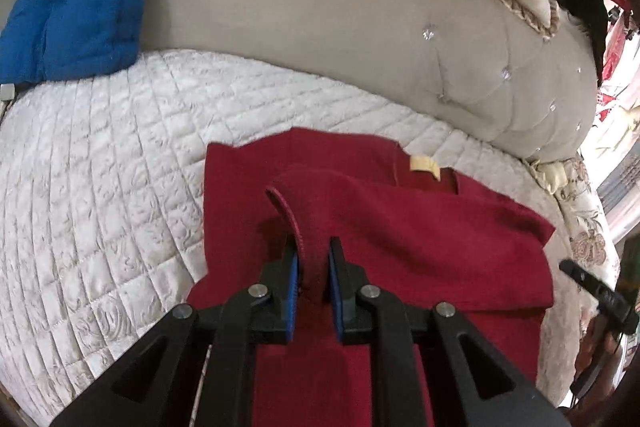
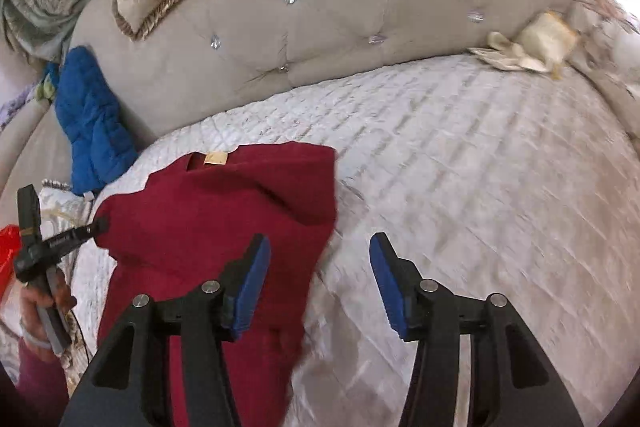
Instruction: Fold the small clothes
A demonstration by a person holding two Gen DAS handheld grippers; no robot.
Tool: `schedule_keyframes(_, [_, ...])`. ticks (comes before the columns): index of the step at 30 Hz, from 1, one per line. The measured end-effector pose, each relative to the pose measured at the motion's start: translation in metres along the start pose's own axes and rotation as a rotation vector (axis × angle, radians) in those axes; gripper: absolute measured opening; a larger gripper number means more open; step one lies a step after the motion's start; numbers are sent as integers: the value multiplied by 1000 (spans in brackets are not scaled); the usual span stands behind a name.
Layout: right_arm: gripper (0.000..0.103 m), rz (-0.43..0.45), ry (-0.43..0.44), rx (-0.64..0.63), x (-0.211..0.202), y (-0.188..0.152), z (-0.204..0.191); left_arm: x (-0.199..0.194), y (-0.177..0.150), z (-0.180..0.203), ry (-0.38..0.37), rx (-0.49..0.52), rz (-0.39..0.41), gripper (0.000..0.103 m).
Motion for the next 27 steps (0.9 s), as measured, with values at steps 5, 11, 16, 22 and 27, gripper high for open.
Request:
schedule_keyframes(5, [29,-47,0,117,51,21,6,7,-6,3,12,7,-9,14])
schedule_keyframes(11, [0,-62,-41,196,96,44,23,22,-13,4,5,-7,-61,19])
schedule_keyframes(16, [24,-30,-20,280,48,23,36,25,-16,6,20,12,-55,21])
schedule_keyframes(22, [43,-81,112,236,22,-12,1,25,-17,4,23,-10,-50,21])
schedule_keyframes(27, [0,-63,41,95,10,-26,-11,24,-20,7,-5,-13,-57,25])
Point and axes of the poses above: each gripper's, at about its wrist camera, not at the fingertips, and x roughly the way its jaws point, z to its right, y to its top, the point moved 2 cm from there along x, roughly the way its jaws point, and after that the axes turned 5 degrees about z, right-handed, at the moved point
